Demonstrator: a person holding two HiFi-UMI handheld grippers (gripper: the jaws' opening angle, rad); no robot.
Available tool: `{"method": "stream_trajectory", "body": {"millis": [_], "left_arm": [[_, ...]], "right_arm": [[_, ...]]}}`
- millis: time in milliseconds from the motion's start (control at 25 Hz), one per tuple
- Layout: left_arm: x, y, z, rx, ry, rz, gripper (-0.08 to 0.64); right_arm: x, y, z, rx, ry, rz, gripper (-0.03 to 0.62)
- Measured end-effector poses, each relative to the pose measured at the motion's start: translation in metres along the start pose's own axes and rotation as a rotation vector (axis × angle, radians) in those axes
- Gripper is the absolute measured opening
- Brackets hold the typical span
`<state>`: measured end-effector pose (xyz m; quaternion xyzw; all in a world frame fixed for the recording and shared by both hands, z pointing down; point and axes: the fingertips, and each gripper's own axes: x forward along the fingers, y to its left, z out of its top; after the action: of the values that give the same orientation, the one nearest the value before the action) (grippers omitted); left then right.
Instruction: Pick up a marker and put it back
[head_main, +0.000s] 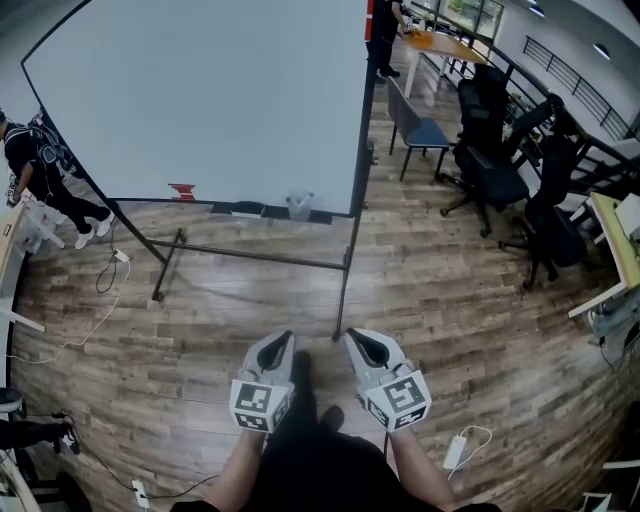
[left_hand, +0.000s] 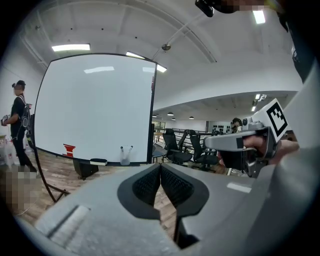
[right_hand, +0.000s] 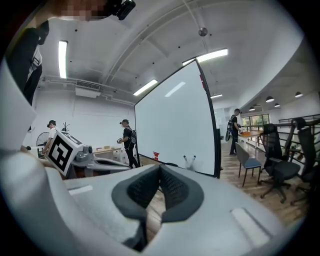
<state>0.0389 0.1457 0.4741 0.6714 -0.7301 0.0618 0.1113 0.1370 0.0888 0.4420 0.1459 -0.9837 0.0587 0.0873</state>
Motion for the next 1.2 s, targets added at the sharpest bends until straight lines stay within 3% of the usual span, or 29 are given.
{"method": "stream_trajectory", "body": {"millis": [440,880,1200], "left_arm": [[0.041,0.026,-0.01,-0.047,0.015,-0.019,0.011],[0.126,0.092,0.034,-0.041,-0.058,-0.002,0.012],[0.163,0.146,0.045,0.002,-0.051,-0.042,0.014]], "right_arm": [[0.034,-0.028,-0.019,0.038,0.067,-0.024,0.002],[0.114,-0.084,0.014,0.031,0.09,-0.048,0.002],[0.177,-0.099,0.03,0.013,0.098,-0.063,0.002]]}}
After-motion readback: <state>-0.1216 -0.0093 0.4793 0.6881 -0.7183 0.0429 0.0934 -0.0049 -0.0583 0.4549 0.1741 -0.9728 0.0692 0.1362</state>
